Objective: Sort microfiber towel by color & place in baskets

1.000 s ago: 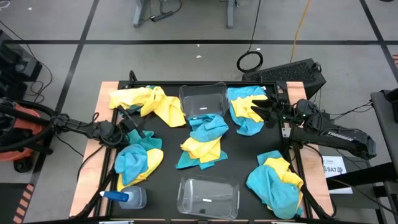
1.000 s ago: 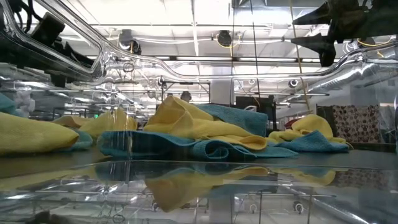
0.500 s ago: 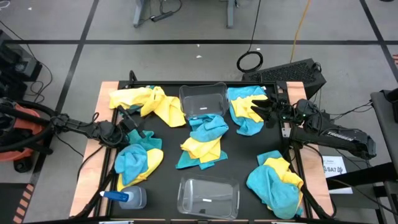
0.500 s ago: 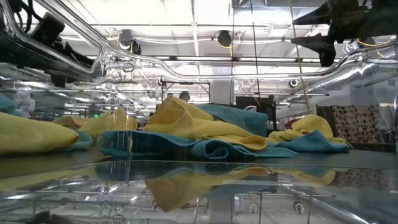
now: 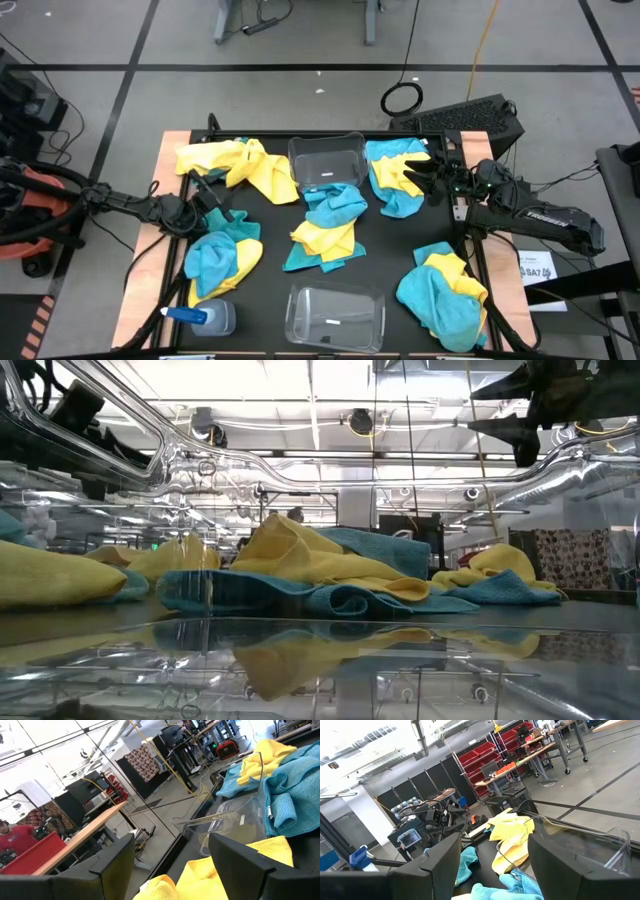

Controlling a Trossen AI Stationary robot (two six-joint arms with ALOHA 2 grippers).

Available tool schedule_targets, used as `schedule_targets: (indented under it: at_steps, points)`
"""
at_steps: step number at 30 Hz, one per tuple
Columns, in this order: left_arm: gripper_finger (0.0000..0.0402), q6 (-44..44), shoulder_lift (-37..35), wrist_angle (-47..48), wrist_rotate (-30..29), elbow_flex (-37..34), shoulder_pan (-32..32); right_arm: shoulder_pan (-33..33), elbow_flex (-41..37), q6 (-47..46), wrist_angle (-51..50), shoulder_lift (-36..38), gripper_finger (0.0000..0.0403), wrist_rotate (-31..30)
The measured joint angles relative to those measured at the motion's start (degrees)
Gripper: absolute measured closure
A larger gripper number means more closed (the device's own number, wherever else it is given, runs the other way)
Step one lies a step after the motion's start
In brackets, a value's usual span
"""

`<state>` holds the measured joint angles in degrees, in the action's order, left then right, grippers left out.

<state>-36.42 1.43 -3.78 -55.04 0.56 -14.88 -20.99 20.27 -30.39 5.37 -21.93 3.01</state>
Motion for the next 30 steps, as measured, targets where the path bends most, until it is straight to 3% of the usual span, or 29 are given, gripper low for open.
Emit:
schedule_targets:
  at_steps: [18, 30]
  points:
    - [0.0142, 0.0, 0.0, 0.0, 0.0, 0.0, 0.0, 0.0, 0.0, -0.6, 1.3, 0.0, 0.0181, 0.0]
    - [0.0142, 0.0, 0.0, 0.0, 0.0, 0.0, 0.0, 0.0, 0.0, -0.4, 18.9, -4.6, 0.0181, 0.1]
